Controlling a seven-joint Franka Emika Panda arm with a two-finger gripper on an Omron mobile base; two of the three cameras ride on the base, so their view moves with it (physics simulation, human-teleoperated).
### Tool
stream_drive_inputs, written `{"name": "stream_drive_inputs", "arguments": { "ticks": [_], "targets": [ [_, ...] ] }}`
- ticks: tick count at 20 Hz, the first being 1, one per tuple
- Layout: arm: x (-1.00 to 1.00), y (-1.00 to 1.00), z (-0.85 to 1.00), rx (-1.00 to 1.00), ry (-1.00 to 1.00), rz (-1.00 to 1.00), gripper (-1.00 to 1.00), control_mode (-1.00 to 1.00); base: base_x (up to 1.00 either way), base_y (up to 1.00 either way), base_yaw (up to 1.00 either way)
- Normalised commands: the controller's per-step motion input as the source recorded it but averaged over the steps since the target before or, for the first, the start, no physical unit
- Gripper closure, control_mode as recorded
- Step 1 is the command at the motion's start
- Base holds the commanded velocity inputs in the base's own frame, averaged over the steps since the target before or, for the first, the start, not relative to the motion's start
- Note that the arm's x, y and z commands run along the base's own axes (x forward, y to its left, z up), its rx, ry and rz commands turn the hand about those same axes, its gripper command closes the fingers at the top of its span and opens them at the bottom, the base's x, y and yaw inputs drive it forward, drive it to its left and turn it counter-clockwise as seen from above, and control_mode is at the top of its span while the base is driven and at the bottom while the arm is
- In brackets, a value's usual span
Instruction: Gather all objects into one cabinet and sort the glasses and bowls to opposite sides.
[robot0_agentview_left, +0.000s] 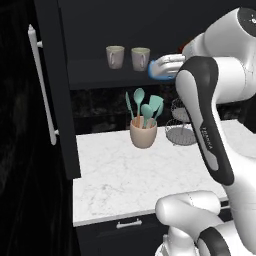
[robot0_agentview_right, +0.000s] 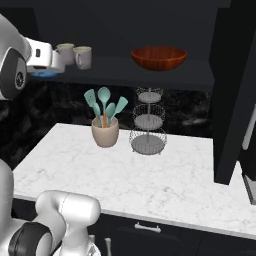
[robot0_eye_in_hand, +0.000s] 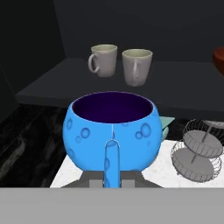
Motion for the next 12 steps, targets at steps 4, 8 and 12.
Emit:
{"name": "stream_drive_inputs", "arguments": {
  "ticks": [4,8,12],
  "targets": [
    [0.53,0.02,-0.21,0.00,0.00,0.00,1.00,-1.00,0.00,0.00,0.00],
    [0.49,0.07,-0.43,0.00,0.01,0.00,1.00,-1.00,0.00,0.00,0.00],
    [0.55,0.06,-0.13,0.00,0.00,0.00,1.00,-1.00,0.00,0.00,0.00]
  ]
}}
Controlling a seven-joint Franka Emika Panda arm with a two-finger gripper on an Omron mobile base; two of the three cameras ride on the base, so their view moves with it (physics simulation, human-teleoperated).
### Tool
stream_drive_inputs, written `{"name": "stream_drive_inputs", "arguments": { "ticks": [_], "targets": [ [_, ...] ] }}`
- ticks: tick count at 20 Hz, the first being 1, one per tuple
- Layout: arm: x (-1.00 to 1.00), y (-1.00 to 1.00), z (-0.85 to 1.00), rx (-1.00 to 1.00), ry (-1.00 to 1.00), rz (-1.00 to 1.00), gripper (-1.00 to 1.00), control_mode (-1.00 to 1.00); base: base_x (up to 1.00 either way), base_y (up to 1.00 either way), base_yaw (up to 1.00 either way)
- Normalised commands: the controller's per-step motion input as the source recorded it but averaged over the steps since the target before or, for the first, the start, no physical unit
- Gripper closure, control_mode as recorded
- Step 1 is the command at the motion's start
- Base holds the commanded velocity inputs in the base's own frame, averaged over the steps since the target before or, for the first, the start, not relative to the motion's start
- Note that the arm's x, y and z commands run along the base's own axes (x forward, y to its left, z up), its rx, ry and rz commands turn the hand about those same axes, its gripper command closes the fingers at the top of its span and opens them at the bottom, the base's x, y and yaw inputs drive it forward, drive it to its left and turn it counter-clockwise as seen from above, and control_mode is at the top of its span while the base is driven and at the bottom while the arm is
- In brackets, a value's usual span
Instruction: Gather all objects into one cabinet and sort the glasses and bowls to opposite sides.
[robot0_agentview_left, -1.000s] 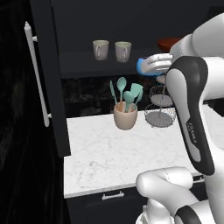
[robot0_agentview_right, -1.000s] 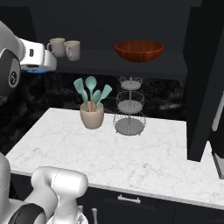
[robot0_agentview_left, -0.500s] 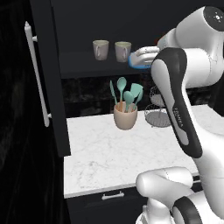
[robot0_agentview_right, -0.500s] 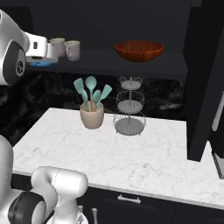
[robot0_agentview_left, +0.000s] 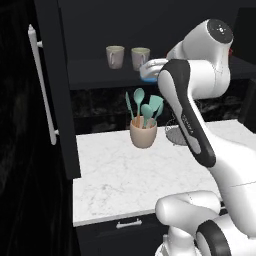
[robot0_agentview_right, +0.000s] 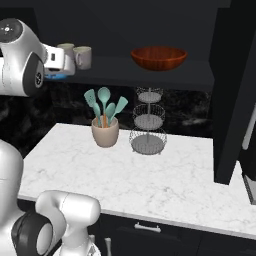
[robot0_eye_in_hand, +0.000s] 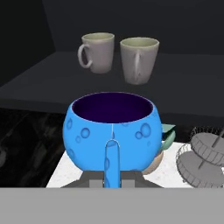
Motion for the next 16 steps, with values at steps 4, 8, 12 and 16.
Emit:
{"name": "stream_drive_inputs", "arguments": {
  "ticks": [4,8,12,16],
  "targets": [
    [0.63,0.14,0.00,0.00,0.00,0.00,1.00,-1.00,0.00,0.00,0.00],
    [0.52,0.24,-0.01,0.00,0.04,0.00,1.00,-1.00,0.00,0.00,0.00],
    [0.34,0.22,-0.26,0.00,0.07,0.00,1.00,-1.00,0.00,0.00,0.00],
    [0.28,0.17,-0.27,0.00,0.03,0.00,1.00,-1.00,0.00,0.00,0.00]
  ]
}}
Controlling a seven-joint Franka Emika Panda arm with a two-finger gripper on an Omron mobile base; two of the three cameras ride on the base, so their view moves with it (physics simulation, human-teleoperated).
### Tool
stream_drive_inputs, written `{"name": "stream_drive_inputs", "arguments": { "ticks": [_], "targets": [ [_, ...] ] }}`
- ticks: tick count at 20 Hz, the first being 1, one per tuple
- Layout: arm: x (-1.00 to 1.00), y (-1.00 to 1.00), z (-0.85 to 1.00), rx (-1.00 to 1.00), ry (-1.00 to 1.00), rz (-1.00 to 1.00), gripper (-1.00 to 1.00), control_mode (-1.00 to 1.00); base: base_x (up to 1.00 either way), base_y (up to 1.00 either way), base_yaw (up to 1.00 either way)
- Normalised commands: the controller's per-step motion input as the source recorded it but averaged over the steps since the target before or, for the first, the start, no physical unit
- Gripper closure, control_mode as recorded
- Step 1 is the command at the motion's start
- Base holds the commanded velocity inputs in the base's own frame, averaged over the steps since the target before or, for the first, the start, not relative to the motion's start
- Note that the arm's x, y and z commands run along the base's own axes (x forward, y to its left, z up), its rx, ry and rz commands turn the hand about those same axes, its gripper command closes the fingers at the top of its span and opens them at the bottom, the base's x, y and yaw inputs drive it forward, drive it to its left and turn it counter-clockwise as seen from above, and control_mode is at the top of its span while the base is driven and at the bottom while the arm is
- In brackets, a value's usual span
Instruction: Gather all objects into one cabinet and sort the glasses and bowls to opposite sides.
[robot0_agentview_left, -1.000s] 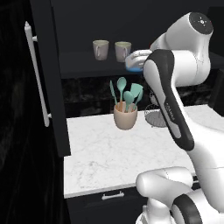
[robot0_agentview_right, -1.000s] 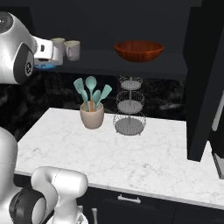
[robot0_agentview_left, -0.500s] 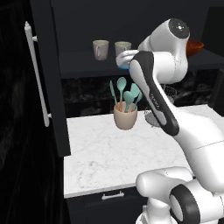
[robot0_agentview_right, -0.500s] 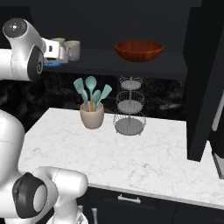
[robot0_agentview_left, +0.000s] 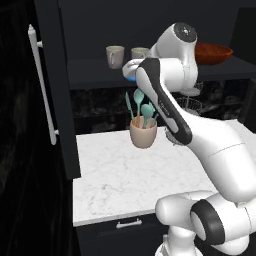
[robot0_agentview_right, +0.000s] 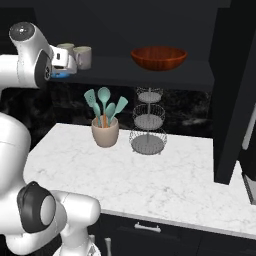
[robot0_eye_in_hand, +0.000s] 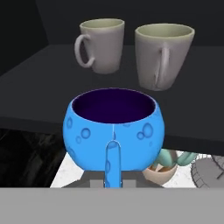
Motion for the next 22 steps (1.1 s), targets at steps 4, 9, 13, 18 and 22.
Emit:
{"name": "stream_drive_inputs", "arguments": {
  "ticks": [4,9,13,18,22],
  "targets": [
    [0.42,0.15,-0.05,0.00,0.00,0.00,1.00,-1.00,0.00,0.00,0.00],
    [0.55,0.13,-0.01,0.00,0.00,-0.01,1.00,-1.00,0.00,0.00,0.00],
    [0.55,0.15,-0.17,0.00,0.03,0.00,1.00,-1.00,0.00,0.00,0.00],
    [0.25,0.03,-0.36,0.00,0.02,0.00,1.00,-1.00,0.00,0.00,0.00],
    [0.14,0.02,-0.23,0.00,0.00,0.00,1.00,-1.00,0.00,0.00,0.00]
  ]
}}
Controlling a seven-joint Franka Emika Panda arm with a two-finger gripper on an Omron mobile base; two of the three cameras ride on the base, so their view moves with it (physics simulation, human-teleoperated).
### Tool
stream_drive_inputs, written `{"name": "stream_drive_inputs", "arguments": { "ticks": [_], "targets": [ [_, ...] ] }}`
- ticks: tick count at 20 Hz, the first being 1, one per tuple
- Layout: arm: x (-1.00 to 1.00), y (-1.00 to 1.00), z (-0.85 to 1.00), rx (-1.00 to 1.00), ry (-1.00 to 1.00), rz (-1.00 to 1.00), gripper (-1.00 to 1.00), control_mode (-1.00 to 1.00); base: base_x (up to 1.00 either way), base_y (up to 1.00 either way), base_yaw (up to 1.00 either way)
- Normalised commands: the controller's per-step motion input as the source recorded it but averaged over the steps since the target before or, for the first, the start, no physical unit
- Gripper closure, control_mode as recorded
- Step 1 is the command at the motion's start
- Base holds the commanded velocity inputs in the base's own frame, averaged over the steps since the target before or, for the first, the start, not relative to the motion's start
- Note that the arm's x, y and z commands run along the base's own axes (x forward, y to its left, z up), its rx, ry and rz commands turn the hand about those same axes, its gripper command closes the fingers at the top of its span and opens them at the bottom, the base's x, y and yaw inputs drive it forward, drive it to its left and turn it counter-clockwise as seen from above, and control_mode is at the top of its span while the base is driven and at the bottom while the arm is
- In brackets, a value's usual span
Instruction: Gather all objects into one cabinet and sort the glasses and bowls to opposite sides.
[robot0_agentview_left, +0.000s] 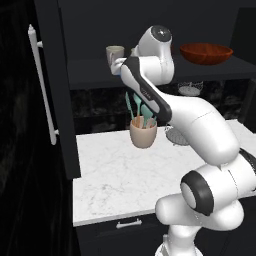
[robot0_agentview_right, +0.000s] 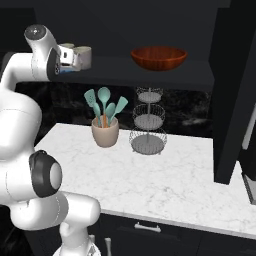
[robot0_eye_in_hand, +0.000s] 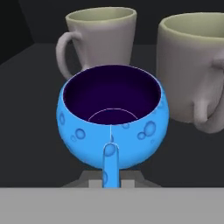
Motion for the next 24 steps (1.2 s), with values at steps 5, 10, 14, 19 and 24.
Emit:
{"name": "stream_drive_inputs", "arguments": {
  "ticks": [5,10,14,19,24],
  "targets": [
    [0.20,0.07,-0.04,0.00,0.00,0.00,1.00,-1.00,0.00,0.00,0.00],
    [0.33,0.09,0.00,0.00,0.00,0.00,-1.00,-1.00,0.00,0.00,0.00],
    [0.12,0.01,0.00,0.00,0.00,0.00,-1.00,-1.00,0.00,0.00,0.00],
    [-0.42,-0.05,0.00,0.00,0.00,-0.05,-1.00,-1.00,0.00,0.00,0.00],
    [-0.98,-0.29,0.00,0.00,-0.03,-0.08,-1.00,-1.00,0.00,0.00,0.00]
  ]
}}
